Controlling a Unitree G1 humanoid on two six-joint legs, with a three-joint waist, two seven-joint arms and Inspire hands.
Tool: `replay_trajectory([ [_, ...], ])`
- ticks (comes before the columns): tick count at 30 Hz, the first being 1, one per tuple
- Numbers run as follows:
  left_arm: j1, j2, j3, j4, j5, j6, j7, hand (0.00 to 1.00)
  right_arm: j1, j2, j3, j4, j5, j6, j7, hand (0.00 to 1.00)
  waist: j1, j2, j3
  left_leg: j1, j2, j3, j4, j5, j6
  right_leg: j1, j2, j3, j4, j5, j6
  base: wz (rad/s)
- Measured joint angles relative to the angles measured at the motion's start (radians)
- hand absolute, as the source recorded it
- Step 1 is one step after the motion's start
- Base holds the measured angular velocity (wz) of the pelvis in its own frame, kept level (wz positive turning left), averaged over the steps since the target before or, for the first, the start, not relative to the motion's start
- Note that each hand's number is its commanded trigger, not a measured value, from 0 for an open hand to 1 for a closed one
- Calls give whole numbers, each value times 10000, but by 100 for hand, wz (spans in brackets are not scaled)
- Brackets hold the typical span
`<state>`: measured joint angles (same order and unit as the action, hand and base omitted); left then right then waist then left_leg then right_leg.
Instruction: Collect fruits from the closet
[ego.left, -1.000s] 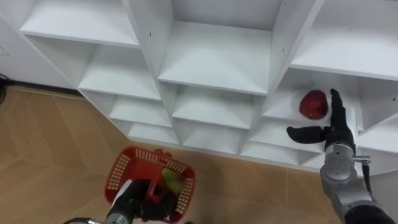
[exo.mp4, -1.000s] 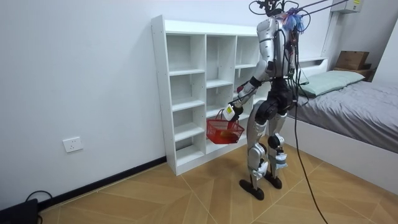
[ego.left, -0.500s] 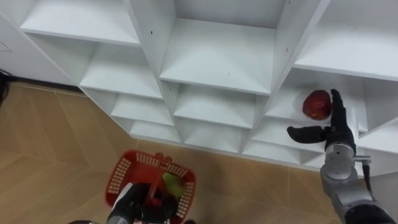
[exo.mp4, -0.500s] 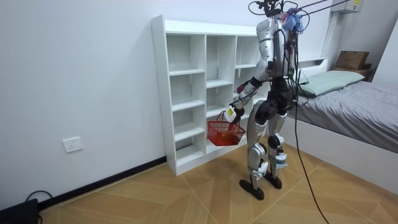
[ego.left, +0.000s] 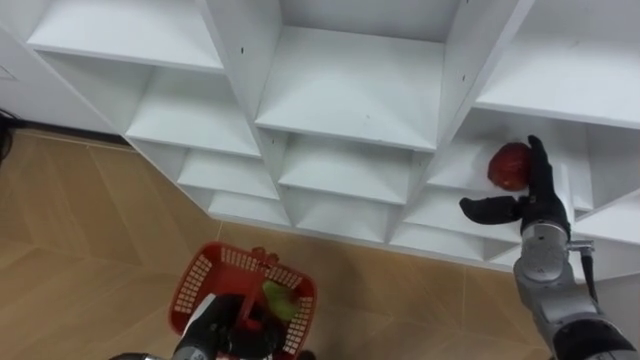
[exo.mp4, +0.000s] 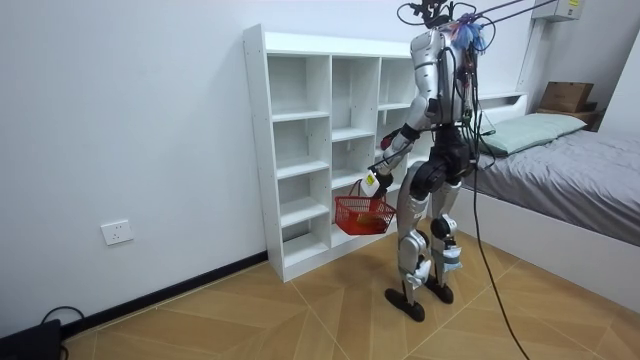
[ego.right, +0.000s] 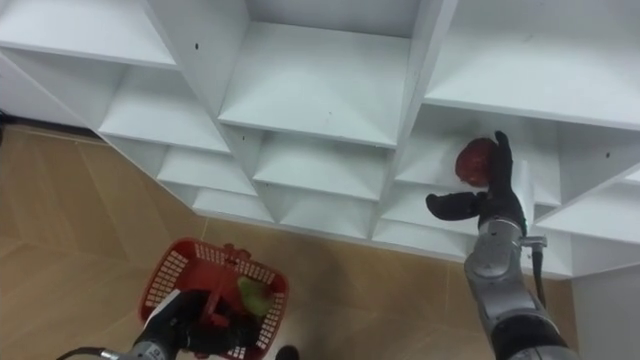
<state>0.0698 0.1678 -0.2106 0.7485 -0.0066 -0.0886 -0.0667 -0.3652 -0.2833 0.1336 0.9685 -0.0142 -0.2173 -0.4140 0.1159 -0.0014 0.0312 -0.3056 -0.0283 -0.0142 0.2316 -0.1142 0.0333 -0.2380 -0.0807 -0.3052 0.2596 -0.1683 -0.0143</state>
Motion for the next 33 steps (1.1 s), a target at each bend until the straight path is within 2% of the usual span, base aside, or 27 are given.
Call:
replay_trajectory([
  [14, -5, -1, -18, -1, -6, 0, -286, 100, -58, -4, 11, 33, 3, -2, -1, 0, 27, -37, 22, -40, -12, 53, -5, 9, 11, -68, -26, 28, -15, -5, 1, 0],
  [15, -4, -2, -26, -1, -6, 0, -282, 100, -81, -4, 16, 70, 9, -8, -7, 4, 29, -39, 23, -40, -12, 64, -6, 11, 13, -69, -29, 29, -15, -5, 0, -4],
  [16, -8, -3, -75, -1, -6, 0, -274, 100, -140, -5, 20, 189, 13, -15, -26, 53, 39, -42, 24, -35, -11, 83, -6, 14, 17, -70, -34, 35, -13, -5, 0, 0],
  [17, -21, -7, -131, -1, -6, 0, -270, 100, -242, -3, 32, 337, 6, -18, -48, 82, 44, -44, 24, -33, -12, 90, -6, 16, 21, -70, -37, 39, -15, -5, 0, 0],
  [18, -35, -6, -154, -1, -7, 1, -270, 100, -286, -2, 38, 390, 2, -17, -65, 97, 45, -46, 25, -36, -12, 90, -6, 17, 23, -70, -37, 38, -17, -5, 0, 0],
  [19, -65, -5, -205, -1, -13, 0, -272, 100, -300, -2, 37, 412, 2, -15, -130, 100, 72, -53, 28, -40, -12, 90, -6, 19, 25, -71, -37, 35, -20, -5, 0, 0],
  [22, -102, -1, -283, -1, -14, 1, -281, 100, -301, -59, 17, 412, 2, -15, -435, 100, 98, -60, 26, -56, -12, 92, -6, 19, 26, -85, -36, 36, -32, -5, 0, 0],
  [26, -130, -21, -308, -1, -16, 0, -285, 100, -387, -419, 22, 431, 14, 9, -529, 100, 123, -67, 24, -75, -7, 98, -7, 21, 24, -101, -27, 38, -36, -5, 0, 0],
  [33, -216, -28, -388, 0, -19, 0, -250, 100, -483, -422, 23, 446, -5, -9, -634, 100, 174, -81, 13, -210, 3, 98, 6, 40, 10, -229, -24, 11, -8, 1, -8, 0],
])
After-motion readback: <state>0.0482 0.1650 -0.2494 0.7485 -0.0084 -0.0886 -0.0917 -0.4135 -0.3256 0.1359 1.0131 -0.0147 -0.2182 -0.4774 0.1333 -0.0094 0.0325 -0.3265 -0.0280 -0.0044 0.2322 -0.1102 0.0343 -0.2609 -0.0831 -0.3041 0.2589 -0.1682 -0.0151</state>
